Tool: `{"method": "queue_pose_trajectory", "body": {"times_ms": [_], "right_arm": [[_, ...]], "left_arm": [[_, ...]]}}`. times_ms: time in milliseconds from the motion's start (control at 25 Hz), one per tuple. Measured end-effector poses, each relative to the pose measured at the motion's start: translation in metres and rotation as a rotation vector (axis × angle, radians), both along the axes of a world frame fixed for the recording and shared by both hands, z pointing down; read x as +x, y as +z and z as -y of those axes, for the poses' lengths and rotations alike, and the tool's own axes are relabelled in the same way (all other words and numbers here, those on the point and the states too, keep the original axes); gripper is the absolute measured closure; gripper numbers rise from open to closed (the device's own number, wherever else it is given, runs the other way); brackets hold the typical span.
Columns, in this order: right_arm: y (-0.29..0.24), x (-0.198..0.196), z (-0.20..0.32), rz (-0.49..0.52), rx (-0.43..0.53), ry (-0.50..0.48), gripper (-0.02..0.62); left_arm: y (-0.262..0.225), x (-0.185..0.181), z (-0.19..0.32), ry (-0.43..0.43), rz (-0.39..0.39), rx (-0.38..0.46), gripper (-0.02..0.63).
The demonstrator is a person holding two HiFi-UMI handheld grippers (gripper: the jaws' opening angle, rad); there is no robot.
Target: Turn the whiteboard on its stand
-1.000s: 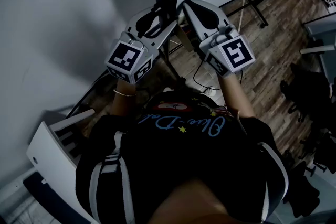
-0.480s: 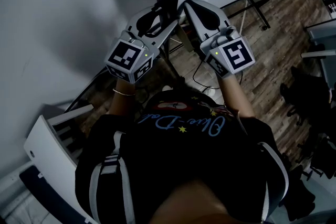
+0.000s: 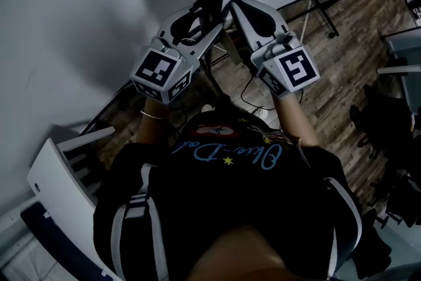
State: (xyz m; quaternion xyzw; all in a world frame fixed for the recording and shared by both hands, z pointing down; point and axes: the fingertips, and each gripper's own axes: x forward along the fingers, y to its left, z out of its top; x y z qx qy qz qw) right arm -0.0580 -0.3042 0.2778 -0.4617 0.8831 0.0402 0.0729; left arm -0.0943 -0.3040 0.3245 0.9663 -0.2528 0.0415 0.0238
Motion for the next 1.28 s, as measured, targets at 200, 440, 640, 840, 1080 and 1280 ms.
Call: {"method": "queue_pose_trajectory", "body": {"times_ms": [200, 440, 640, 840, 1080, 1280], "right_arm": [[0.0, 0.001, -0.003, -0.005, -0.004, -0.01, 0.574], [-0.001, 0.0, -0.005, -0.013, -0.008, -0.016, 0.574], [-0.004, 0.0, -0.009, -0.012, -0.004, -0.018, 0.574], [-0.003, 0.0, -0.014, -0.003, -0.005, -0.022, 0.574], [-0.001, 0.006, -0.022, 0.001, -0.003, -0.028, 0.574], [0.0, 0.012, -0.032, 0.014, 0.0, -0.06, 0.574]], "left_arm": [[0.0, 0.001, -0.003, -0.013, 0.004, -0.003, 0.397], [-0.002, 0.0, -0.005, -0.022, 0.0, -0.006, 0.399], [-0.004, 0.001, -0.009, -0.025, 0.001, -0.006, 0.399], [-0.003, 0.001, -0.014, -0.029, -0.001, -0.012, 0.399], [0.0, 0.006, -0.023, -0.042, -0.002, -0.017, 0.399], [0.0, 0.012, -0.031, -0.073, -0.011, -0.011, 0.4]]}}
